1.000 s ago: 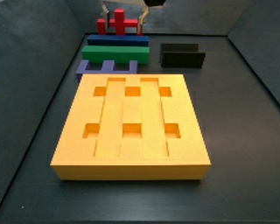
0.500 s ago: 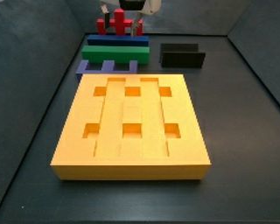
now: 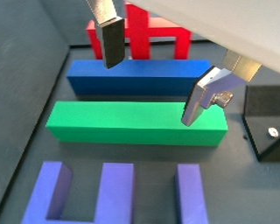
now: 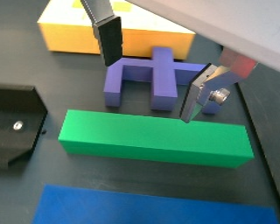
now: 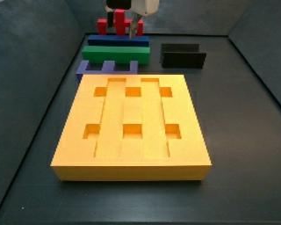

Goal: Pick up the green object. Move up. Move to above the board. Insert the green object.
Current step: Pick up the green object.

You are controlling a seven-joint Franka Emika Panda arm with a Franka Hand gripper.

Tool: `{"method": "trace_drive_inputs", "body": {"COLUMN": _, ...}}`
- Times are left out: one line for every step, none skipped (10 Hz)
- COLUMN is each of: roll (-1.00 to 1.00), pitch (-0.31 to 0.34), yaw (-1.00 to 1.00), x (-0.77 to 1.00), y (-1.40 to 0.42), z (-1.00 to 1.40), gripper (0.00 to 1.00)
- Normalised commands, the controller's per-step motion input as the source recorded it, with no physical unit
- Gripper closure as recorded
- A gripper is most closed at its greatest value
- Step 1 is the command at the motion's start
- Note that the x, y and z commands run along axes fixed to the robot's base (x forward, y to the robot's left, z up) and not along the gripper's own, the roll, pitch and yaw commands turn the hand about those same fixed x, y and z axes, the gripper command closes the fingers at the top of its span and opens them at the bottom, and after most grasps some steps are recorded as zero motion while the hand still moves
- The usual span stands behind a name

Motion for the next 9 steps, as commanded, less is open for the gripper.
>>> {"method": "trace_drive_inputs", "body": {"roll": 0.15, "pitch": 0.184, "yaw": -0.77, "x": 0.00, "y": 0.00, "z": -0.20, "gripper": 0.00}}
{"method": "trace_drive_inputs", "body": {"roll": 0.11, "pitch": 0.164, "yaw": -0.82, "x": -0.08, "y": 0.04, "z": -0.43, "gripper": 0.00}}
{"method": "trace_drive_inputs", "body": {"roll": 0.04, "pitch": 0.156, "yaw": -0.89, "x": -0.07, "y": 0.03, "z": -0.47, "gripper": 0.00}}
{"method": "trace_drive_inputs", "body": {"roll": 0.02, "pitch": 0.189, "yaw": -0.90, "x": 0.00, "y": 0.01, "z": -0.30, "gripper": 0.00}}
{"method": "trace_drive_inputs", "body": {"roll": 0.02, "pitch": 0.179, "yaw": -0.83, "x": 0.00, "y": 0.00, "z": -0.19, "gripper": 0.00}}
{"method": "trace_drive_inputs", "body": {"roll": 0.00, "pitch": 0.150, "yaw": -0.79, "x": 0.00, "y": 0.00, "z": -0.24, "gripper": 0.00}}
{"method": "trace_drive_inputs", "body": {"roll": 0.00, "pitch": 0.131, "yaw": -0.80, "x": 0.00, "y": 0.01, "z": -0.23, "gripper": 0.00}}
{"method": "trace_drive_inputs", "body": {"roll": -0.06, "pitch": 0.104, "yaw": -0.82, "x": 0.00, "y": 0.06, "z": -0.09, "gripper": 0.00}}
{"method": "trace_drive_inputs", "body": {"roll": -0.08, "pitch": 0.057, "yaw": -0.73, "x": 0.00, "y": 0.08, "z": -0.10, "gripper": 0.00}}
